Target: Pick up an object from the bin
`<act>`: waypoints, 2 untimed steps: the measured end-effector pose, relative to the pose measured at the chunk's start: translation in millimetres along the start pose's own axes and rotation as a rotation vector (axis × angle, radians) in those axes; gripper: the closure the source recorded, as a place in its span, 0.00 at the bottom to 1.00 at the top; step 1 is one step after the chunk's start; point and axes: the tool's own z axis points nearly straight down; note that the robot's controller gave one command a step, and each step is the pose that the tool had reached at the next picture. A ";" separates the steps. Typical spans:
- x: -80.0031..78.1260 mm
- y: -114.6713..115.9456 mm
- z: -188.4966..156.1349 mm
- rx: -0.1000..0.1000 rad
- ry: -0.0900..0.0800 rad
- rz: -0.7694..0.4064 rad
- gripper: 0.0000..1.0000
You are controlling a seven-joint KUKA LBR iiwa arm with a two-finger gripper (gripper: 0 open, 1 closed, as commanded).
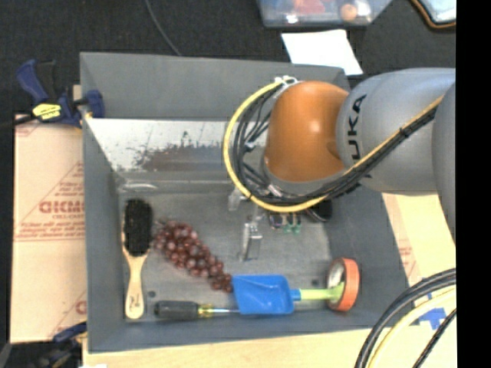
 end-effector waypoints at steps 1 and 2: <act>-1.7 0.0 -3.2 -0.001 -0.007 0.003 0.00; 15.4 64.5 95.2 -0.003 -0.007 0.112 0.00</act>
Offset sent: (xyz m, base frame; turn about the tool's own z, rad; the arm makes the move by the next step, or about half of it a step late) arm -0.0169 0.0638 -0.0962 0.1150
